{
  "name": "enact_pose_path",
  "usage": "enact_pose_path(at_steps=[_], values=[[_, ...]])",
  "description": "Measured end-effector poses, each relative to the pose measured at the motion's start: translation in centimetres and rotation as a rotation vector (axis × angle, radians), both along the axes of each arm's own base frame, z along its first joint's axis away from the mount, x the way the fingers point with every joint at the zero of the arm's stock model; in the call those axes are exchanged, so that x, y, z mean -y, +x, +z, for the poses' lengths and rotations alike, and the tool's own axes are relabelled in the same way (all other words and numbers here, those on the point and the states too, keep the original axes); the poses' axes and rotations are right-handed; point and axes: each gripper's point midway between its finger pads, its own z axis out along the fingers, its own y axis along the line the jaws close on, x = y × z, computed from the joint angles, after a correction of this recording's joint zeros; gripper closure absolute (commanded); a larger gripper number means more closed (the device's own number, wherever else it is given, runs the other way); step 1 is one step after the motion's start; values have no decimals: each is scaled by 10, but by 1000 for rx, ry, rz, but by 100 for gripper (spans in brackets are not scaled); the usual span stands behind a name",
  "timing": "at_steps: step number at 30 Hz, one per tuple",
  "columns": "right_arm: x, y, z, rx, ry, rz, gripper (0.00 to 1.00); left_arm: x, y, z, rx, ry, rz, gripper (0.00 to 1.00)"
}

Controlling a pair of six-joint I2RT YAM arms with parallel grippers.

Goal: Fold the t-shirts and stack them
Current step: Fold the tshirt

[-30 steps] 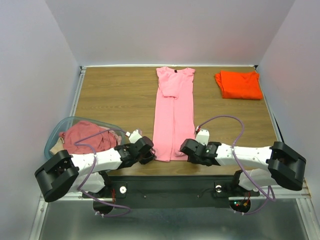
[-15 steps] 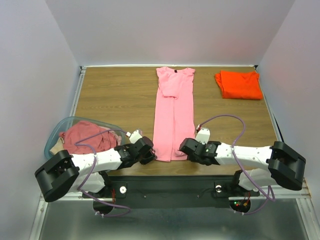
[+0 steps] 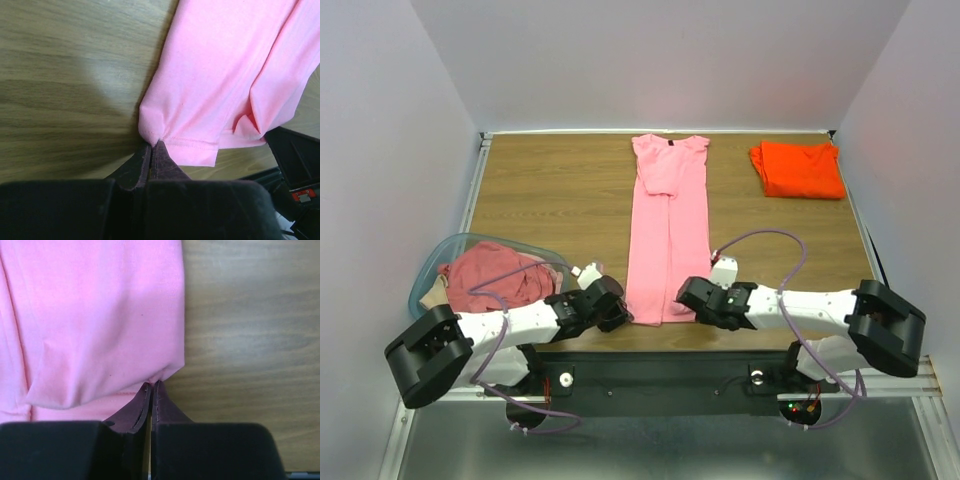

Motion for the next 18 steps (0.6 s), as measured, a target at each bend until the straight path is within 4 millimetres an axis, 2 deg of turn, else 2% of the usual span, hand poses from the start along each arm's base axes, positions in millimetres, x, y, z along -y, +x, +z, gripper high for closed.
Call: enact_pose_path(at_steps=[4,6,11,15,18], values=[[3,-23,4,-60,88,61,100,-2,-13,0,-11,-18,-30,100],[2,-36,17,-66,181,116,100,-1,-24,2,-17,-25,-65,100],[-7,-50,47,-47,342,205,99,8,-43,21,-6,-91,-139,100],[-7,-54,42,-71,325,227,100,10,-43,32,11,-109,-143,100],[-4,-52,33,-91,264,212,100,12,-33,44,40,-79,-123,100]])
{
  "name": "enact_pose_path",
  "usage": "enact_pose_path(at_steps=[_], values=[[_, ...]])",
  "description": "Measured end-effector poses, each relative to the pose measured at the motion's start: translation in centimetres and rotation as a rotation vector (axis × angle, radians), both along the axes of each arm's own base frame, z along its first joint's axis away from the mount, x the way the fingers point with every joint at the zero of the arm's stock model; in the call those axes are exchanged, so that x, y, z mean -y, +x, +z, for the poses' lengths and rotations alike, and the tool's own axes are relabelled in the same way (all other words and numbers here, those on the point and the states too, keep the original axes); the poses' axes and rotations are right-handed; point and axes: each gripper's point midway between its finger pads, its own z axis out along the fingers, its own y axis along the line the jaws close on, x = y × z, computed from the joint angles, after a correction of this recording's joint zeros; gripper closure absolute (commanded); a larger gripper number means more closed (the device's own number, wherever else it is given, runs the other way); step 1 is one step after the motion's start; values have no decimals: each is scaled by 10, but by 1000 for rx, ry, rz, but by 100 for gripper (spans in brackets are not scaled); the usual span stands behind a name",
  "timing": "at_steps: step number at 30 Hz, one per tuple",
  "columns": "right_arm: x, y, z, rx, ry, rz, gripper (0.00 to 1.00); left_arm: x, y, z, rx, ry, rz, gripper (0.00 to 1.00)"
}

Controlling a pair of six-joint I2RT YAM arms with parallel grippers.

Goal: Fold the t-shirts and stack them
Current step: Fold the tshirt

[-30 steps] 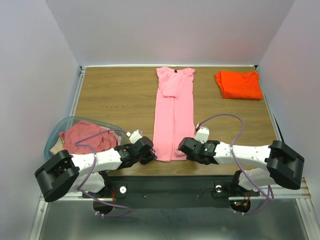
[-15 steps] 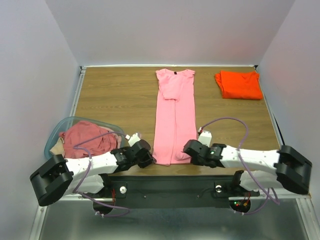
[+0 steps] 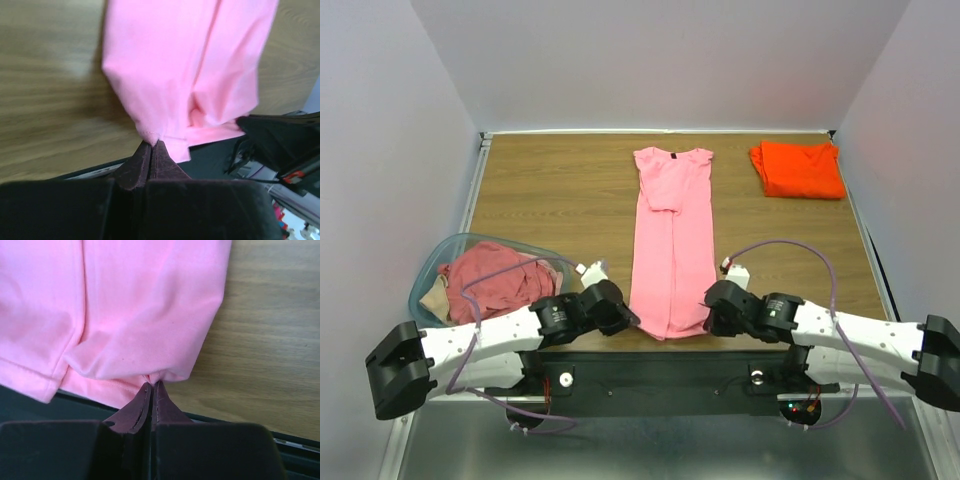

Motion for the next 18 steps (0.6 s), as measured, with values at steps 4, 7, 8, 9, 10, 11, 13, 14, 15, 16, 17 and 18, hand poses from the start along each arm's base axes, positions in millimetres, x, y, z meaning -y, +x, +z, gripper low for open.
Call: enact_pose_path(at_steps=[4,7,8,9,10,11,13,14,15,16,17,18], values=[[-3,20,14,53,-36,-45,99,11,31,32,89,-6,38,100],[-7,44,31,109,-41,-102,100,11,61,44,140,33,74,100],[-6,54,35,125,-52,-127,100,10,70,44,151,59,79,100],[-4,65,38,144,-73,-154,100,11,77,44,156,79,81,100],[-1,73,40,156,-91,-169,100,11,85,44,166,103,80,100],[1,83,42,165,-109,-193,100,11,94,43,172,124,84,100],[4,101,48,190,-140,-220,100,14,110,45,189,161,77,100],[6,110,51,201,-149,-235,99,16,120,48,200,176,73,100],[8,120,53,210,-161,-247,100,18,130,50,208,188,72,100],[8,126,55,218,-164,-252,100,21,137,53,217,193,71,100],[9,136,57,227,-169,-261,99,23,147,56,228,201,73,100],[10,143,60,235,-173,-266,100,25,158,59,240,210,73,100]])
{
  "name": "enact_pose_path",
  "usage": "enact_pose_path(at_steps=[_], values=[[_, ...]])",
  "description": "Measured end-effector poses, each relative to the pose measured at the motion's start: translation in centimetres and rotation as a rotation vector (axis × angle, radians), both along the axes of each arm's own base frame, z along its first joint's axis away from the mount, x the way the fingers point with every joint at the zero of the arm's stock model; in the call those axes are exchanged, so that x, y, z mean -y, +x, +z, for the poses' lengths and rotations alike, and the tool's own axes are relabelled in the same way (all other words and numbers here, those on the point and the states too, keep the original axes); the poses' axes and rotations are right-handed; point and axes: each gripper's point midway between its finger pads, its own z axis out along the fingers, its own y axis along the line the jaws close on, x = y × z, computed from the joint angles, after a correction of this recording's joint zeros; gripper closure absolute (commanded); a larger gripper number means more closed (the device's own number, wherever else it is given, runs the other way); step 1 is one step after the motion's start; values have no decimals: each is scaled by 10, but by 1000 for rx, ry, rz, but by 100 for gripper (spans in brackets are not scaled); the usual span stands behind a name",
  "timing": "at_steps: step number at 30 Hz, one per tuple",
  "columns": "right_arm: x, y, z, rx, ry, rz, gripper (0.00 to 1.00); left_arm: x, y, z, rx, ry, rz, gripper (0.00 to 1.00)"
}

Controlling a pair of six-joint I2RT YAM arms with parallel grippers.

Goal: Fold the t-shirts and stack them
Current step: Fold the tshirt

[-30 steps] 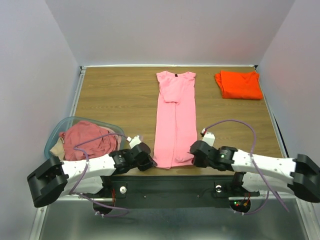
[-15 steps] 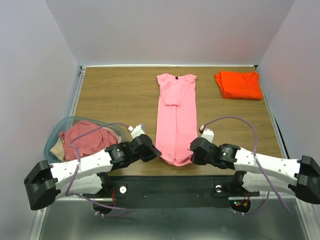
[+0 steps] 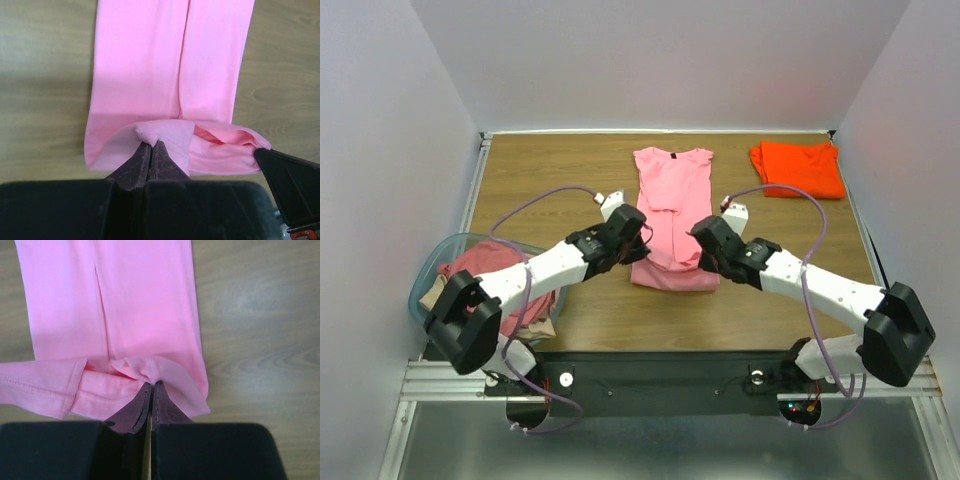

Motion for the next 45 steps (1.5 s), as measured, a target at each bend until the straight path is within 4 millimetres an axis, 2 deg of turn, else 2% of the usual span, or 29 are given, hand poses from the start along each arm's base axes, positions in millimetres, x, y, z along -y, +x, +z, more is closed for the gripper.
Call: enact_pose_path(at_steps=[3,12,18,23,25,26,27,28,29,30,31,35,38,40,42,45], values=[[6,27,3,18,-19,-25,100,4,26,3,17,19,5,100],[16,102,3,42,-22,-49,99,1,98,-4,25,81,38,100],[21,140,-7,30,-7,-32,99,-4,132,-18,4,100,49,100],[24,162,-21,9,5,-21,100,-4,148,-30,-15,108,40,100],[25,168,-29,-5,5,-19,98,0,157,-31,-12,109,31,83],[26,170,-34,-14,4,-18,93,2,162,-32,-9,110,25,72],[26,172,-37,-22,4,-17,86,4,166,-33,-9,113,18,44],[27,174,-41,-29,4,-17,78,6,168,-34,-9,114,13,34],[28,177,-45,-38,4,-19,57,8,170,-36,-8,121,2,29],[28,179,-47,-42,3,-18,47,9,173,-38,-10,120,-1,20],[29,181,-49,-45,8,-21,37,11,175,-41,-13,123,-4,18],[29,183,-50,-50,21,-8,15,9,171,-45,-28,138,-13,15],[31,178,-45,-41,39,-7,12,4,162,-46,-33,138,-14,12],[34,166,-44,-47,48,-6,9,-5,144,-49,-46,138,-10,11],[37,150,-41,-55,60,-2,0,-15,120,-47,-61,137,-6,11],[38,133,-37,-60,79,21,0,-21,92,-39,-49,105,-1,4]])
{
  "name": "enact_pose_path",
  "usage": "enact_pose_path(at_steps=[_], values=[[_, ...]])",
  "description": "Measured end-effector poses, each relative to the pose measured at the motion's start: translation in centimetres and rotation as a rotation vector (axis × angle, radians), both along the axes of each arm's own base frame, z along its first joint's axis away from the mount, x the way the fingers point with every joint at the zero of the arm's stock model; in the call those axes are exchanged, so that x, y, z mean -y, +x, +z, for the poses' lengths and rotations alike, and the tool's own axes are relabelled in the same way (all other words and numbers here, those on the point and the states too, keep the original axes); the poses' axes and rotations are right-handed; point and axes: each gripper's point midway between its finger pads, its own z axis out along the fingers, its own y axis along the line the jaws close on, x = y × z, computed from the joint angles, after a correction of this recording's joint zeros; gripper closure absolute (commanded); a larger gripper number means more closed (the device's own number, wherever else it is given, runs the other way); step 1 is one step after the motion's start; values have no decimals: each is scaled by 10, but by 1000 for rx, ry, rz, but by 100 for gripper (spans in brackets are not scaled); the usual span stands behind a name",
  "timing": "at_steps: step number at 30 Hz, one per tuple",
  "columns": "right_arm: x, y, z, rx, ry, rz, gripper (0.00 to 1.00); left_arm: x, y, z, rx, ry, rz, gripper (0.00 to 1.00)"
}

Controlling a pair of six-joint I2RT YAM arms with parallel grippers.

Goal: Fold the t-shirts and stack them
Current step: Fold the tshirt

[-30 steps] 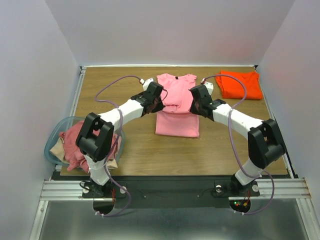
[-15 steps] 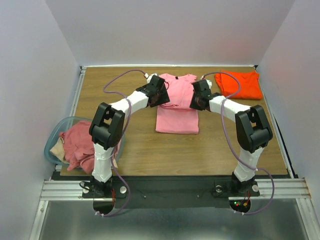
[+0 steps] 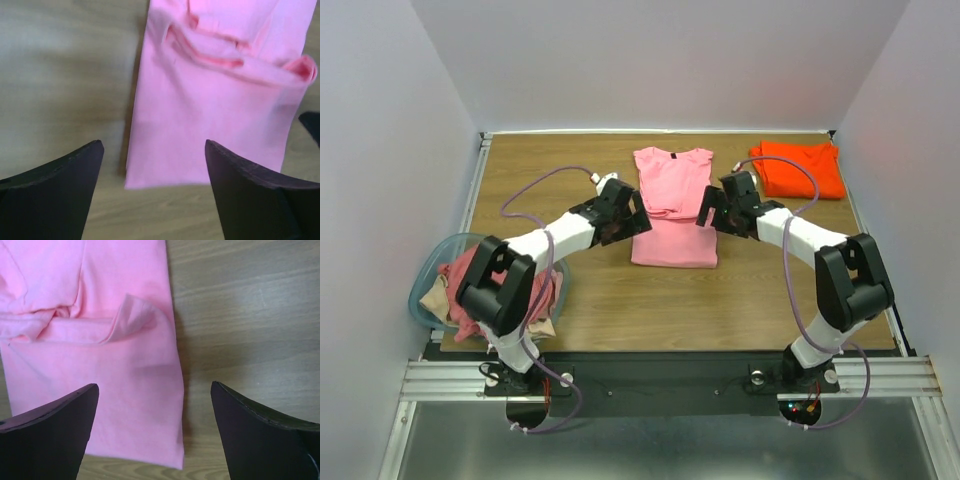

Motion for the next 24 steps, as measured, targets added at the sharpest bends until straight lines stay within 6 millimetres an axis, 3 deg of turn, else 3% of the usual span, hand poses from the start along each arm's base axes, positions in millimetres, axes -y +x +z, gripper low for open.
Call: enact_pose_path(at_steps=[5,9,13,16,19,24], values=[[-13,-18,7,2,60,91,0,-9,-49,0,-11,-40,2,3],[-47,-20,17,29,169,238,0,-18,-86,-23,-66,-46,9,2],[-82,-16,7,10,217,352,0,-29,-119,-39,-110,-64,28,2],[-100,2,-7,-6,223,381,0,-33,-131,-36,-109,-88,37,2],[-105,23,-17,-2,199,364,0,-31,-131,-27,-86,-122,44,2],[-104,76,-3,97,130,282,0,-30,-127,-22,-67,-136,52,2]])
